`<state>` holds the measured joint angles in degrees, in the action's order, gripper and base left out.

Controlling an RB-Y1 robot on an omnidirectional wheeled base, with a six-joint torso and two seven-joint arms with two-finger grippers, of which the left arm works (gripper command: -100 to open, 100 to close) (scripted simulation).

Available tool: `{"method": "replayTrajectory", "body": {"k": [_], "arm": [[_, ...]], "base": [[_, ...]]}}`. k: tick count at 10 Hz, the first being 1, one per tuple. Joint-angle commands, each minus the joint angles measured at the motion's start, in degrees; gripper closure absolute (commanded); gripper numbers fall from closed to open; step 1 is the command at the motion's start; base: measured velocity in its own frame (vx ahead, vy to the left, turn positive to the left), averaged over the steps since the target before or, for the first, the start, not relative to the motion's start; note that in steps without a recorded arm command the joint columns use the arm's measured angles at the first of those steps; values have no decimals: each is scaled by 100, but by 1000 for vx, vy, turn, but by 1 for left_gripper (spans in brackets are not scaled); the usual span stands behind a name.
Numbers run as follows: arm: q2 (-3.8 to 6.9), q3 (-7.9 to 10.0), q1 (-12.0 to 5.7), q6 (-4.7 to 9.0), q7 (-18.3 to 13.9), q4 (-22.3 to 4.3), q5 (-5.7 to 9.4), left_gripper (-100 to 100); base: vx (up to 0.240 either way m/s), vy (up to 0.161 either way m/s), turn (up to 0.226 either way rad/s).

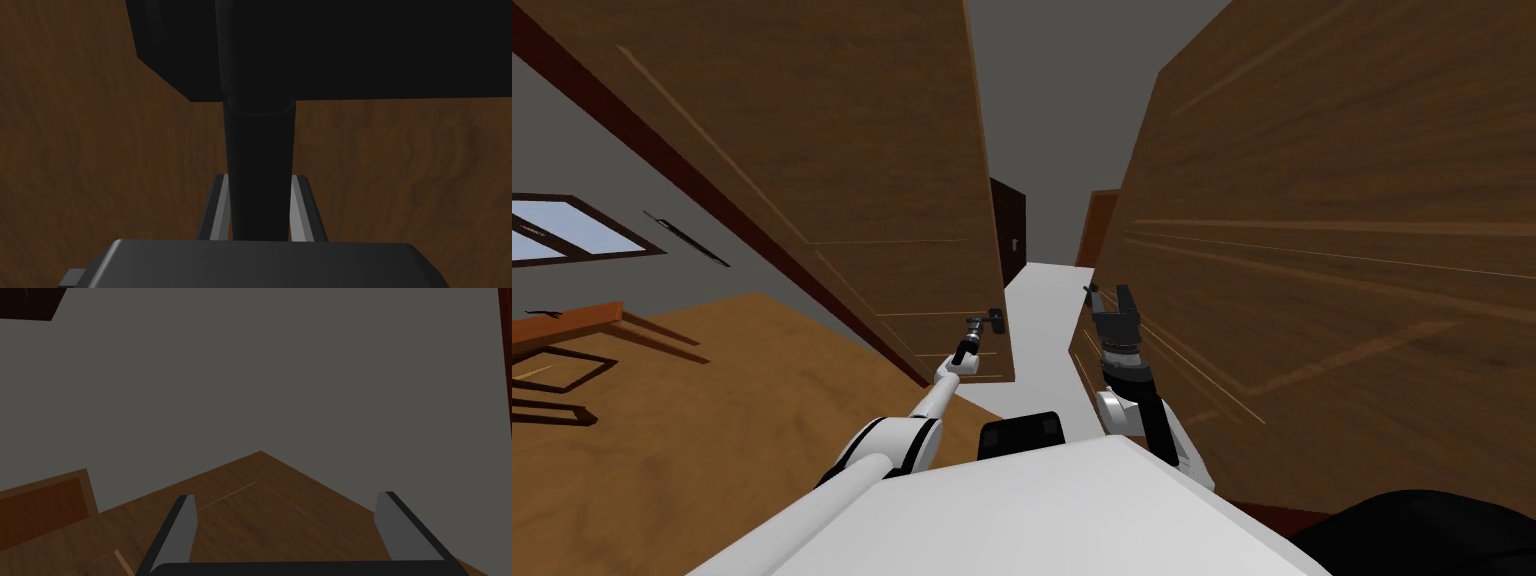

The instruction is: Push the door open

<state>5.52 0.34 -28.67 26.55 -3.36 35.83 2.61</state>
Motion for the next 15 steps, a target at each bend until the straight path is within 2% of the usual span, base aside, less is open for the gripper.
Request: {"method": "replayTrajectory", "body": {"k": [1, 7, 9, 10, 11, 15], "arm": [[62, 143, -112, 98, 50, -159, 49, 100], [122, 506, -71, 96, 176, -178, 176, 100], [129, 576, -64, 96, 200, -181, 201, 100], [178, 584, -43, 93, 191, -182, 202, 100], [186, 708, -58, 109, 319, -180, 237, 100], [140, 932, -92, 137, 592, -183, 297, 100]], "base": [[150, -145, 77], [168, -168, 83], [122, -114, 52], [56, -42, 51], [132, 11, 123], [220, -17, 89]]}}
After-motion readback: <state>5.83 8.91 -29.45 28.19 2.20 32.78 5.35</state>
